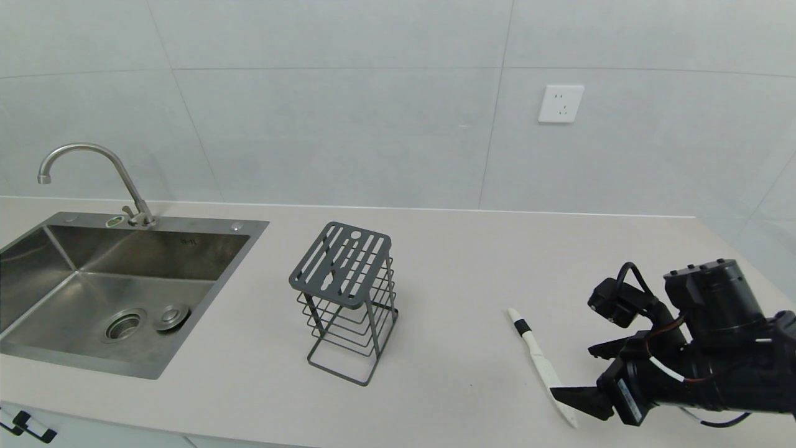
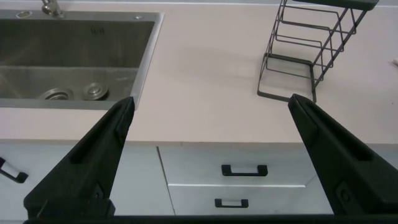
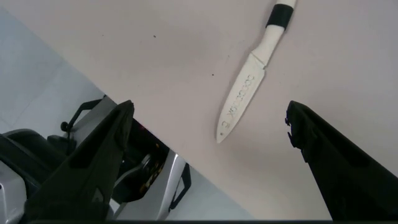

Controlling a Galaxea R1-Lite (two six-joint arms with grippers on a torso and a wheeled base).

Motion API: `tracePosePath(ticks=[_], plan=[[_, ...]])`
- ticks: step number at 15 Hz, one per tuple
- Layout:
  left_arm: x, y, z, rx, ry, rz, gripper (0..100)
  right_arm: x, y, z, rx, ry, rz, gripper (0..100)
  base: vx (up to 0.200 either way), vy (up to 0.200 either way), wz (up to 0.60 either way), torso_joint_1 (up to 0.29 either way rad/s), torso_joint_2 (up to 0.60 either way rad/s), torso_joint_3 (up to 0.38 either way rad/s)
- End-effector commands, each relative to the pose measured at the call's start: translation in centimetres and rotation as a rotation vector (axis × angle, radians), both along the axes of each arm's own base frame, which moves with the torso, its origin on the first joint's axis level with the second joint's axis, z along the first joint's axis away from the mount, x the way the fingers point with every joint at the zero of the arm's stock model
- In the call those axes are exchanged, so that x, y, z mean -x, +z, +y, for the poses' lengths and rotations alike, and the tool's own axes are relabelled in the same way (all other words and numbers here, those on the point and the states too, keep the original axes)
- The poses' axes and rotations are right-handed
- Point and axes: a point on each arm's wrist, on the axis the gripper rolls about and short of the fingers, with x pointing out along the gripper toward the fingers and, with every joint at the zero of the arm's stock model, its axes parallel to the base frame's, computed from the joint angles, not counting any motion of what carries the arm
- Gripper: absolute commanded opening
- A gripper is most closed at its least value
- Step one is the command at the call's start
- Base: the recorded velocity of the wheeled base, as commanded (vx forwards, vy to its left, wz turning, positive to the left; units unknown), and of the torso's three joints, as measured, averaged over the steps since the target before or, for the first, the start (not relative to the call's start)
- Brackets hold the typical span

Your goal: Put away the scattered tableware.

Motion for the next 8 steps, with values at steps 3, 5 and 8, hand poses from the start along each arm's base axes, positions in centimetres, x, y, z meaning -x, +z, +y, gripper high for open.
tracePosePath(ticks=[3,5,8], plan=[[0.0,0.0,0.0,0.000,0.000,-0.001,100,-0.6,-0.8,0.3,0.027,-0.011,0.025,100,0.000,0.000,0.00,0.000,0.00,0.000],[0.0,0.0,0.0,0.000,0.000,-0.001,100,-1.2,-1.0,0.5,0.040,-0.022,0.028,100,0.000,0.000,0.00,0.000,0.00,0.000],[0.0,0.0,0.0,0.000,0.000,-0.001,100,-1.3,-1.4,1.0,0.048,-0.003,0.040,100,0.000,0.000,0.00,0.000,0.00,0.000]])
